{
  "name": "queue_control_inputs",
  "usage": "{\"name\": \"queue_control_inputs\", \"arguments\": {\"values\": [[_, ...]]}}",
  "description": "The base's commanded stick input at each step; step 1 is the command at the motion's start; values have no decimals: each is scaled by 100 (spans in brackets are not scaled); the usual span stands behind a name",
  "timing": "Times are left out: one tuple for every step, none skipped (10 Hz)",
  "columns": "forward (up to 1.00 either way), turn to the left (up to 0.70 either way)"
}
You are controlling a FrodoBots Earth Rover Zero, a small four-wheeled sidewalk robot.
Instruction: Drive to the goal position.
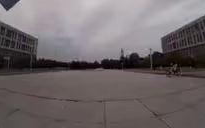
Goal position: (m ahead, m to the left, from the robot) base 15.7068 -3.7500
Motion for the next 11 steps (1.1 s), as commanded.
{"name": "queue_control_inputs", "arguments": {"values": [[70,0],[70,0],[70,-17],[70,-27],[70,-28],[70,-28],[70,0],[70,0],[70,0],[70,0],[70,0]]}}
